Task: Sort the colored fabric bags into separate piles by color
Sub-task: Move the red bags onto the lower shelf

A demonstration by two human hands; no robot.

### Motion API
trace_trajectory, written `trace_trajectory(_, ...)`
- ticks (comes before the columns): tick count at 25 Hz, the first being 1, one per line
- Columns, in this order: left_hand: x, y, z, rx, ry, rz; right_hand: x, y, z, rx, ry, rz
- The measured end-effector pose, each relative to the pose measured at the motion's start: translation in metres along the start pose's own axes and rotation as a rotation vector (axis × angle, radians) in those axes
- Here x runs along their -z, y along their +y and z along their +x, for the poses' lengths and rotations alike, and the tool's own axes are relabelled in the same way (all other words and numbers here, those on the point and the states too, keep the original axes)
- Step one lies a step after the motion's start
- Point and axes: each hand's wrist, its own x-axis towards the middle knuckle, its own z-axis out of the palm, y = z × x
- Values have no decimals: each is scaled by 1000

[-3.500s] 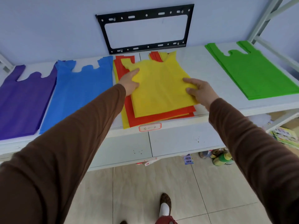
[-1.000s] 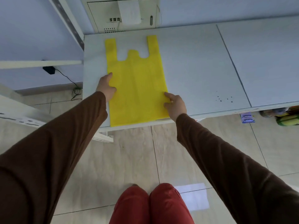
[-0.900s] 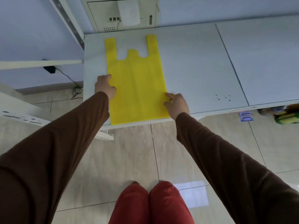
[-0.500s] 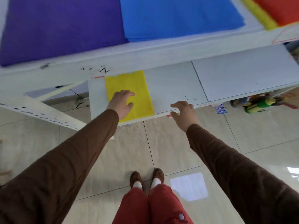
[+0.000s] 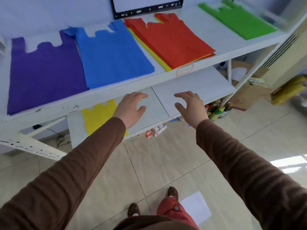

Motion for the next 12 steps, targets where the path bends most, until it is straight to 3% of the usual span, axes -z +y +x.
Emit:
trace_trajectory(7,-7,98,98,-26,104,60,91,78,68,119,88,-21)
trace_trajectory(12,0,111,159,80,188,58,116,113,143,200,86,38)
